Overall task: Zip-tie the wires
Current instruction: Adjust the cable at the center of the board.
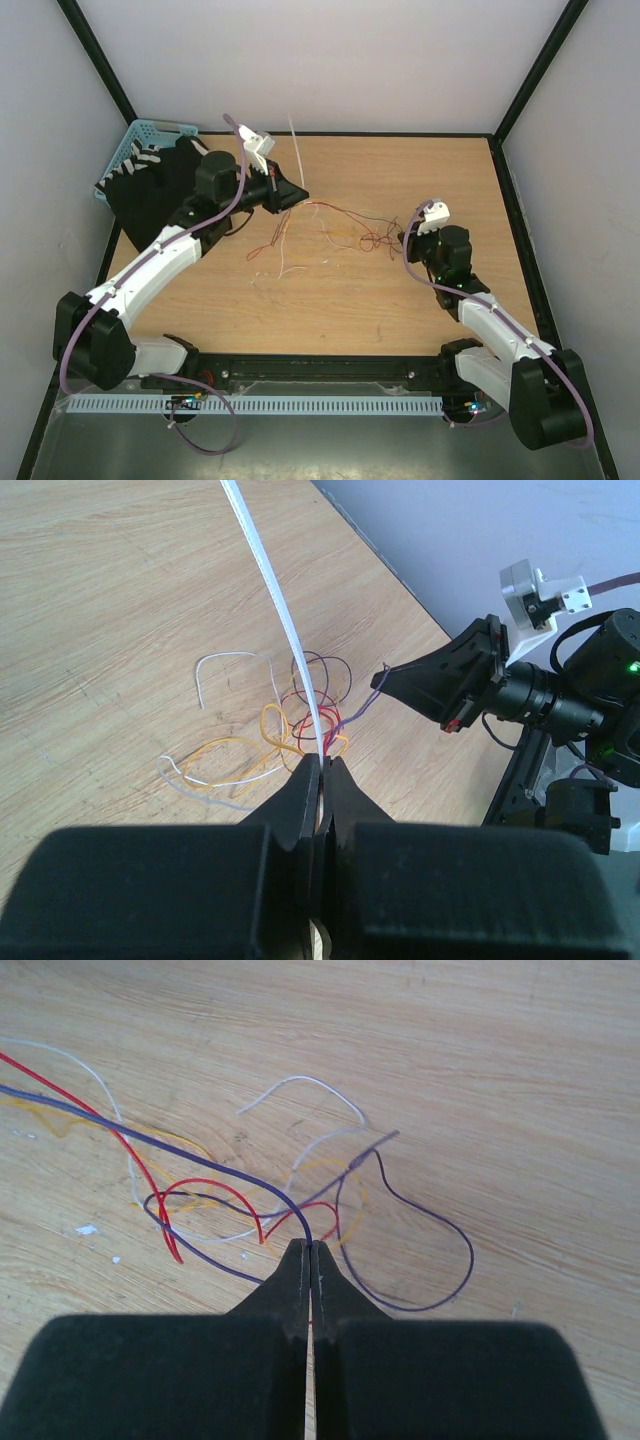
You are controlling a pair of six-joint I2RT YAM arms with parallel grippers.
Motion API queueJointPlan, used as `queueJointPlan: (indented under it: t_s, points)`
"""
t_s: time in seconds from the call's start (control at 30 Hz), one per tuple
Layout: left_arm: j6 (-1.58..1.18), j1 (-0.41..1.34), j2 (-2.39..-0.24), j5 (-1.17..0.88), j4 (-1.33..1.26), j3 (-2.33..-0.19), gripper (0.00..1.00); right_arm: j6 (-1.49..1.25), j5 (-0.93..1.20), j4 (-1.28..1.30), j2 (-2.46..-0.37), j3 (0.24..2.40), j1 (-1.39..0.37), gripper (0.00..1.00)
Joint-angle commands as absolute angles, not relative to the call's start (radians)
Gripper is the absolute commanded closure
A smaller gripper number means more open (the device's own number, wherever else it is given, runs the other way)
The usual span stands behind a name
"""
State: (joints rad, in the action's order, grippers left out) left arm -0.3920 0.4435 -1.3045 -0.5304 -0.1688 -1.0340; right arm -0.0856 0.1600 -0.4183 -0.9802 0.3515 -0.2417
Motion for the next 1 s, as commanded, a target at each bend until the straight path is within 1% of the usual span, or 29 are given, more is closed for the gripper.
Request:
queueJointPlan:
  t_s: [0.0, 0.2, 0.3, 0.33, 0.4, 0.47, 0.53, 0.6, 0.67, 0.77, 0.9, 0.97]
  points:
    - [-0.382, 0.436, -1.279, -0.537, -0.183, -1.058, 1.0, -0.122, 0.125, -0.387, -0.987, 0.366, -0.218, 1.0]
    - [-0.386, 0.436, -1.281, -0.541, -0.184, -1.061, 1.0, -0.107, 0.15, -0.393, -0.987, 0.369, -0.215, 1.0]
    - [-0.387, 0.436, -1.285, -0.544, -0.184, -1.068, 1.0, -0.089, 0.235, -0.415, -0.985, 0.376, -0.216, 1.0]
    - [-0.388, 0.436, -1.289, -0.546, -0.184, -1.072, 1.0, -0.086, 0.275, -0.429, -0.982, 0.375, -0.216, 0.93]
    - [-0.394, 0.435, -1.295, -0.554, -0.184, -1.081, 1.0, -0.093, 0.336, -0.456, -0.969, 0.376, -0.217, 0.71]
    - [-0.398, 0.436, -1.298, -0.558, -0.184, -1.087, 1.0, -0.101, 0.41, -0.493, -0.946, 0.373, -0.216, 0.56]
    - [-0.399, 0.437, -1.298, -0.558, -0.184, -1.087, 1.0, -0.113, 0.508, -0.552, -0.929, 0.364, -0.216, 0.46]
    - [-0.4, 0.437, -1.298, -0.558, -0.184, -1.088, 1.0, -0.153, 0.604, -0.648, -0.925, 0.341, -0.216, 0.4]
    - [-0.401, 0.438, -1.299, -0.558, -0.184, -1.087, 1.0, -0.189, 0.674, -0.744, -0.933, 0.318, -0.226, 0.37]
    - [-0.4, 0.442, -1.3, -0.557, -0.185, -1.086, 1.0, -0.217, 0.72, -0.892, -0.936, 0.281, -0.267, 0.37]
    - [-0.399, 0.451, -1.308, -0.553, -0.184, -1.089, 1.0, -0.224, 0.732, -1.158, -0.959, 0.225, -0.421, 0.37]
    - [-0.399, 0.459, -1.311, -0.551, -0.184, -1.092, 1.0, -0.184, 0.715, -1.231, -1.001, 0.229, -0.509, 0.37]
